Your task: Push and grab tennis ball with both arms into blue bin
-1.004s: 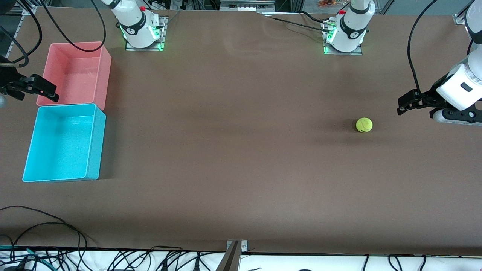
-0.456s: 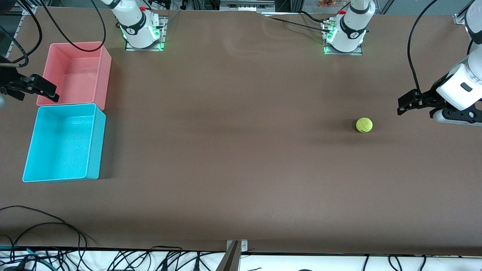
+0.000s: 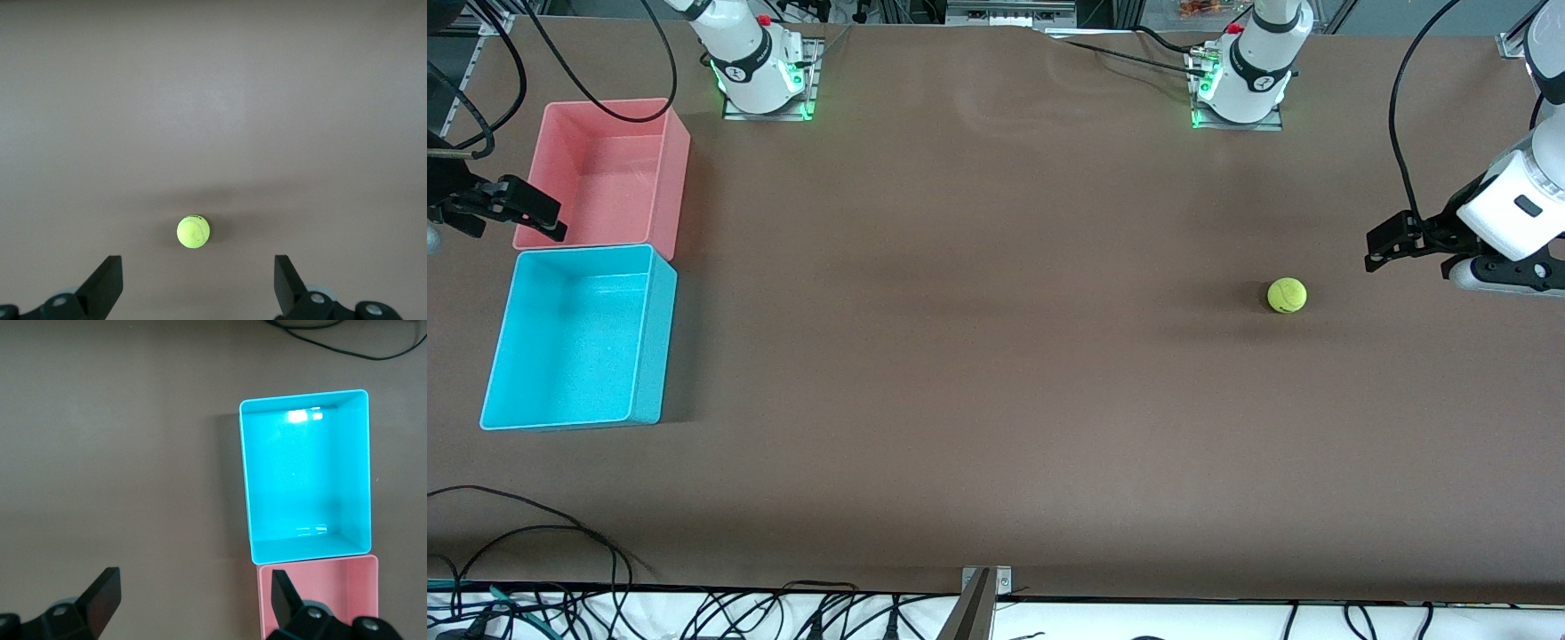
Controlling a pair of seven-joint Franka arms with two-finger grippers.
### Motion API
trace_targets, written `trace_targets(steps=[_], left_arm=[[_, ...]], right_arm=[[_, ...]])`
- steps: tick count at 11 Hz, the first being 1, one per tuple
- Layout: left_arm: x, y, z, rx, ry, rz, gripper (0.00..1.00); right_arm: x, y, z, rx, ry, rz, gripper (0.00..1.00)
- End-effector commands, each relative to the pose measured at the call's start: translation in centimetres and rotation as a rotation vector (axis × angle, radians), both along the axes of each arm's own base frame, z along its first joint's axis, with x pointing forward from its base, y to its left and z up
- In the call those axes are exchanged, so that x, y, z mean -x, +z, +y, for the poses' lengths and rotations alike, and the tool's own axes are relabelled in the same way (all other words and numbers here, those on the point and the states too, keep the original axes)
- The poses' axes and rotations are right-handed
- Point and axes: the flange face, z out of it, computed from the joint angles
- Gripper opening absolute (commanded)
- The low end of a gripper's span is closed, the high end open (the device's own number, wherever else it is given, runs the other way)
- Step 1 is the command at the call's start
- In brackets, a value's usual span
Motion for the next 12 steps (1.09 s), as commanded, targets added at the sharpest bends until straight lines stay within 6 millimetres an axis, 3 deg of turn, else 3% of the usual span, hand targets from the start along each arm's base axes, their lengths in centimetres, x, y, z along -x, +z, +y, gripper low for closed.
trace_targets(steps=[1, 12], left_arm=[[0.6, 0.3, -0.1, -0.018, 0.003, -0.006, 1.0], [0.1, 0.8, 1.3, -0.014, 0.045, -0.015, 1.0]], right_arm=[[-0.2, 0.6, 0.0, -0.011, -0.004, -0.008, 1.0], [-0.2, 0.6, 0.0, -0.011, -0.004, -0.008, 1.0]])
